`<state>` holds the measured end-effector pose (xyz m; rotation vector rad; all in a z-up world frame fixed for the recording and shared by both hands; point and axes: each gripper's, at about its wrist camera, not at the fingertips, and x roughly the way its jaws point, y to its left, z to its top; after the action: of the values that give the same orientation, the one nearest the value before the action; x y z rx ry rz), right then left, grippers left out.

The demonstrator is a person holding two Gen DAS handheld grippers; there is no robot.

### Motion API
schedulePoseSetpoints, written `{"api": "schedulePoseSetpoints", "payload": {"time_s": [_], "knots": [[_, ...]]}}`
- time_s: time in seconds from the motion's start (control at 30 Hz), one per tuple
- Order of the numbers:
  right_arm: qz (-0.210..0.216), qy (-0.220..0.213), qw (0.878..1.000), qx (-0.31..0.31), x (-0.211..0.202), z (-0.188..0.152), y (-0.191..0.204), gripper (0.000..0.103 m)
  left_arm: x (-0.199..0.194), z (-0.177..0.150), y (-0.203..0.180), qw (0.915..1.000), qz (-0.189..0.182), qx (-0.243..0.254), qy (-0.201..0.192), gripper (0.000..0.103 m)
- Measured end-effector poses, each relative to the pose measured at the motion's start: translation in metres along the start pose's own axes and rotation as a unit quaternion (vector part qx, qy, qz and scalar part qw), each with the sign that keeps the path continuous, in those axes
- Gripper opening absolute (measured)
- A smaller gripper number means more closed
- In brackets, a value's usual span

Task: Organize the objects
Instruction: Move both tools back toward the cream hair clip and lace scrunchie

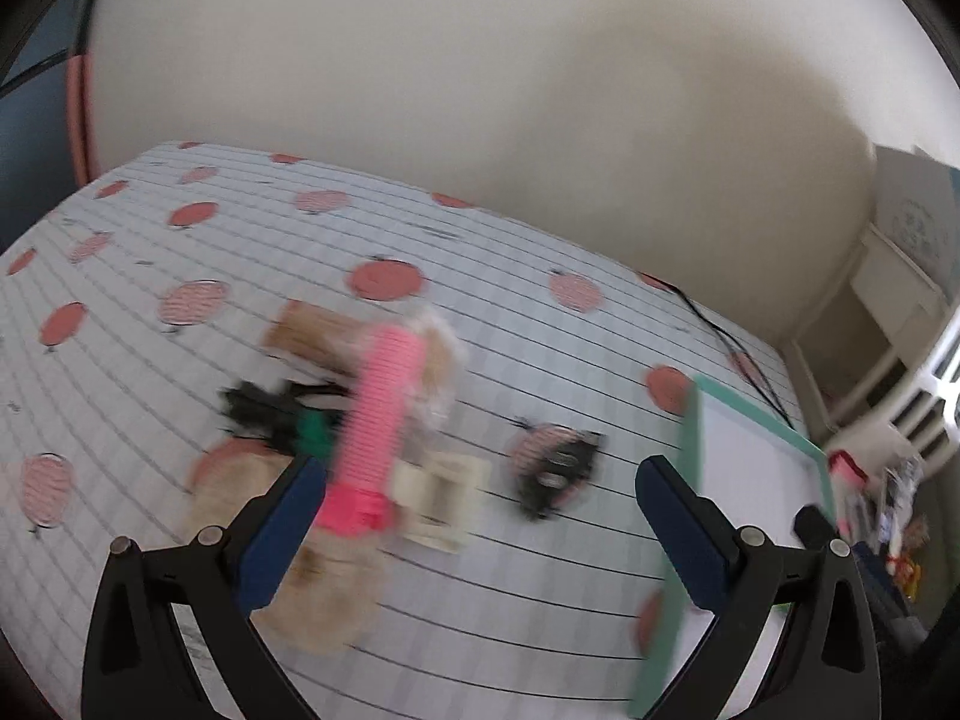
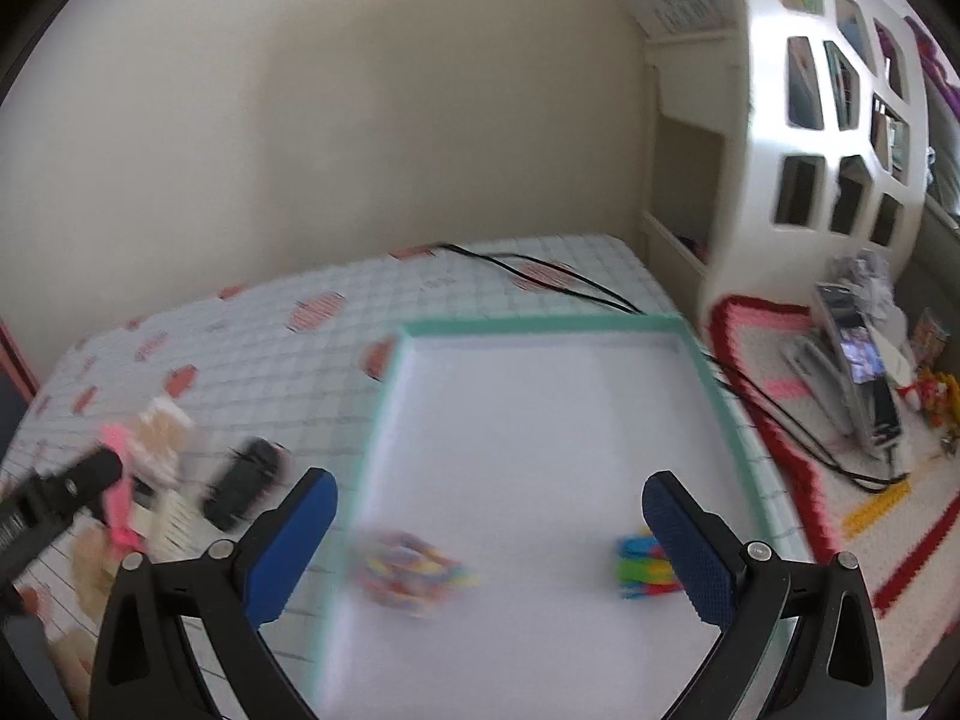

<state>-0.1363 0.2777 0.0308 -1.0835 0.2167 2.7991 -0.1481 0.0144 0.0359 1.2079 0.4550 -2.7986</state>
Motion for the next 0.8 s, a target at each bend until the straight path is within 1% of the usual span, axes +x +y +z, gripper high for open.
{"api": "schedulePoseSetpoints", "payload": {"time_s": [0.07, 0.1, 0.13, 0.17, 0.23, 0.3, 0.4, 0.43, 0.53, 0.6, 0.8], "knots": [[0.018, -0.007, 1.000, 0.003, 0.000, 0.004, 0.019, 0.103, 0.001, 0.004, 0.022, 0.9993, 0.023, -0.027, 0.006, 0.103], [0.026, -0.008, 1.000, -0.002, 0.001, 0.006, 0.030, 0.103, 0.001, 0.005, 0.031, 0.9986, 0.029, -0.044, 0.009, 0.103], [0.032, -0.009, 0.999, -0.009, 0.002, 0.006, 0.039, 0.103, 0.004, 0.006, 0.044, 0.9968, 0.037, -0.068, 0.017, 0.103], [0.039, -0.008, 0.999, -0.020, 0.004, 0.006, 0.052, 0.103, 0.007, 0.004, 0.054, 0.9950, 0.044, -0.085, 0.027, 0.103], [0.047, -0.002, 0.998, -0.043, 0.010, 0.007, 0.071, 0.103, 0.011, 0.004, 0.070, 0.9923, 0.045, -0.108, 0.040, 0.103], [0.047, 0.004, 0.996, -0.072, 0.015, 0.008, 0.093, 0.103, 0.019, 0.004, 0.083, 0.9901, 0.051, -0.113, 0.066, 0.103], [0.065, -0.007, 0.991, -0.120, 0.012, 0.007, 0.121, 0.103, 0.023, -0.001, 0.097, 0.9872, 0.061, -0.120, 0.085, 0.103], [0.078, -0.001, 0.988, -0.134, 0.013, 0.003, 0.130, 0.103, 0.025, -0.003, 0.103, 0.9854, 0.062, -0.127, 0.094, 0.103], [0.092, 0.016, 0.983, -0.161, 0.015, -0.009, 0.148, 0.103, 0.031, -0.008, 0.110, 0.9810, 0.071, -0.134, 0.121, 0.103], [0.101, 0.032, 0.980, -0.170, 0.020, -0.016, 0.157, 0.103, 0.035, -0.013, 0.115, 0.9781, 0.081, -0.132, 0.138, 0.103], [0.122, 0.063, 0.974, -0.181, 0.032, -0.033, 0.173, 0.103, 0.044, -0.020, 0.128, 0.9713, 0.088, -0.139, 0.172, 0.102]]}}
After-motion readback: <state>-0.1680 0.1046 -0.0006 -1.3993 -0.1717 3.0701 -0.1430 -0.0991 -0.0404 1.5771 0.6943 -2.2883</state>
